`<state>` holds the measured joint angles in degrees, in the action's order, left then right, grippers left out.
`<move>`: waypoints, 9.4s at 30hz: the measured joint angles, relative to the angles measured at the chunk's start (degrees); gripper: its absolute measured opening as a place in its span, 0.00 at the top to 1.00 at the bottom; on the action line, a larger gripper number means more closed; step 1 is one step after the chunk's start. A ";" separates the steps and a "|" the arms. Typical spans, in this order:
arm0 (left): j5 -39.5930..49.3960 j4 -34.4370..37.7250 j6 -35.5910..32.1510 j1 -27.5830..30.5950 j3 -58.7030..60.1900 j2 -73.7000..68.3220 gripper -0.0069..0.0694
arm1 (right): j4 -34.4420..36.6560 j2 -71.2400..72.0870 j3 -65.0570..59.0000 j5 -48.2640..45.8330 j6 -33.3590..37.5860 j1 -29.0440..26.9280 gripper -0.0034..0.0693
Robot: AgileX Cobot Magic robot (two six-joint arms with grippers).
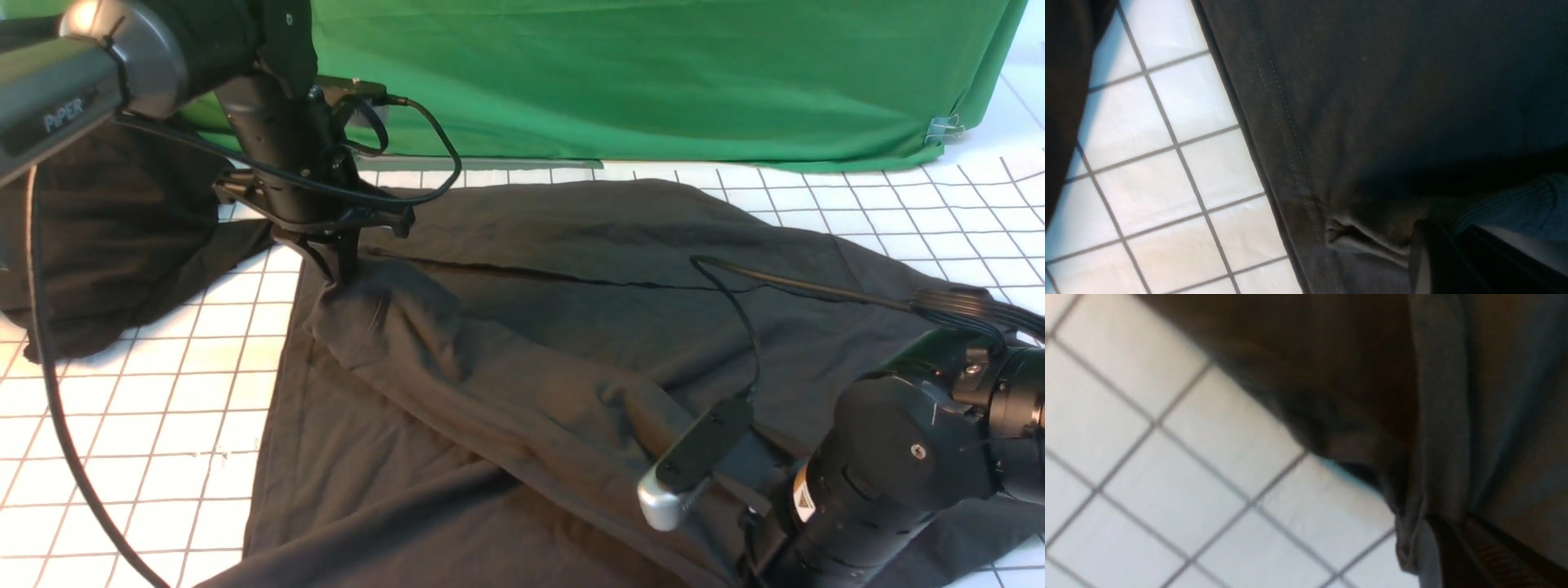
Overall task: Fold a long-sleeved shirt over a white checkered tablecloth.
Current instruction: 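Fold the left side of the black T-shirt inward over its body, then grab the top left corner of the dark shirt with the left gripper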
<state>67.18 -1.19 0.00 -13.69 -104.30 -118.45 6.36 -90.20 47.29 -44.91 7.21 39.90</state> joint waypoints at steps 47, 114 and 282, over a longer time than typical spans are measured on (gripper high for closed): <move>0.05 -8.67 5.00 -0.05 -0.06 -0.94 0.36 | -5.28 7.18 -6.62 4.25 -19.40 8.00 0.22; -2.45 -3.26 1.97 0.21 8.82 -1.22 0.81 | -6.36 5.52 -6.62 5.89 -21.12 8.00 0.22; -15.68 -7.06 5.55 3.84 -15.77 -18.87 0.86 | -9.41 32.65 -0.77 -13.06 -28.71 12.61 0.50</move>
<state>51.50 -8.25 5.55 -9.84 -120.07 -137.32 -3.05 -57.55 46.52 -57.97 -21.50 52.51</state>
